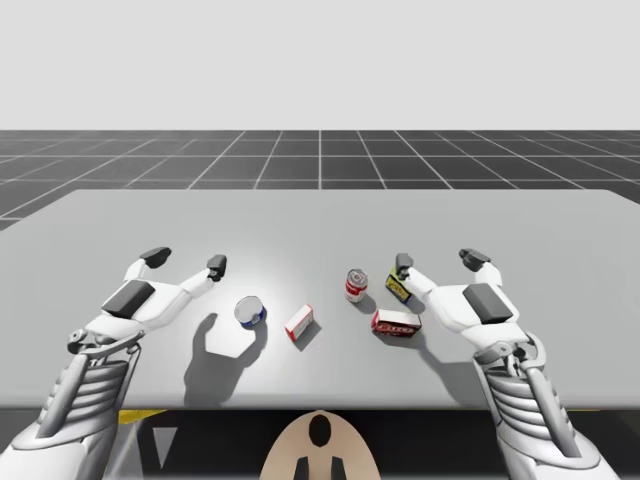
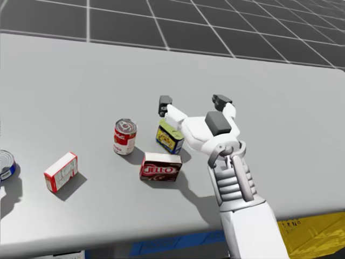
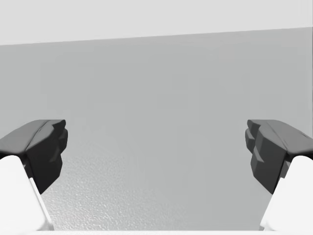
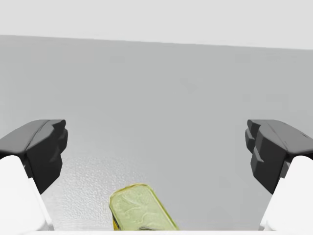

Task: Lift the meat can off the table.

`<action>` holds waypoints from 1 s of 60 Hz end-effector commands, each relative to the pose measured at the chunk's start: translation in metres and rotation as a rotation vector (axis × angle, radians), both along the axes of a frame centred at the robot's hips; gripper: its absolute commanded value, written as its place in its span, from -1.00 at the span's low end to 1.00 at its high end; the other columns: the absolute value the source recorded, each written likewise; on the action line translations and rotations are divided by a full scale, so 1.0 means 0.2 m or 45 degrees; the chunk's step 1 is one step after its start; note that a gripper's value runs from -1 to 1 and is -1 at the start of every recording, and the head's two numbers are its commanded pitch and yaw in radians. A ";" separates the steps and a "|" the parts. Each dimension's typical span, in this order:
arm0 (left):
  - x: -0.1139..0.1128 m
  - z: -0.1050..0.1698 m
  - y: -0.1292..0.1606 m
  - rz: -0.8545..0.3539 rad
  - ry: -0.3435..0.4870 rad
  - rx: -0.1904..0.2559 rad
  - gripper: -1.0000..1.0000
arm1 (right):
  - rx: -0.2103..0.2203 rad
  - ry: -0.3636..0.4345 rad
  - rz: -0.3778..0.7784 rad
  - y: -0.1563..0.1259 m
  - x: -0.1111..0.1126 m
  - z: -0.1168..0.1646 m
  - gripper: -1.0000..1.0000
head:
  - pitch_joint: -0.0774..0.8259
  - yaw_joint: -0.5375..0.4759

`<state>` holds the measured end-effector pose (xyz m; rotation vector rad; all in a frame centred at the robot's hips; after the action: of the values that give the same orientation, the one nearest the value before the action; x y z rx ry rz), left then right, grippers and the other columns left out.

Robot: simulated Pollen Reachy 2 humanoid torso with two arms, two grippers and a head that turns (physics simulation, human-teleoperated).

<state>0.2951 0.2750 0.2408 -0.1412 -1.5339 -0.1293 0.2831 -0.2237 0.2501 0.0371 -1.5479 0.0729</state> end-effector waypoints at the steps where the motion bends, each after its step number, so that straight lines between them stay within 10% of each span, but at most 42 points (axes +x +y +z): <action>1: 0.00 0.00 0.00 -0.001 0.001 -0.004 -1.00 | 0.013 0.027 0.045 0.00 0.00 0.00 -1.00 | 0.55 -0.60; 60: 0.01 0.00 0.00 -0.009 0.017 -0.014 -1.00 | -0.252 0.635 0.525 -0.18 0.42 -0.27 -1.00 | 0.55 -0.57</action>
<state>0.2964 0.2744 0.2404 -0.1549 -1.5211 -0.1270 0.3494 -0.2619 0.2071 0.1965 -1.0632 0.4794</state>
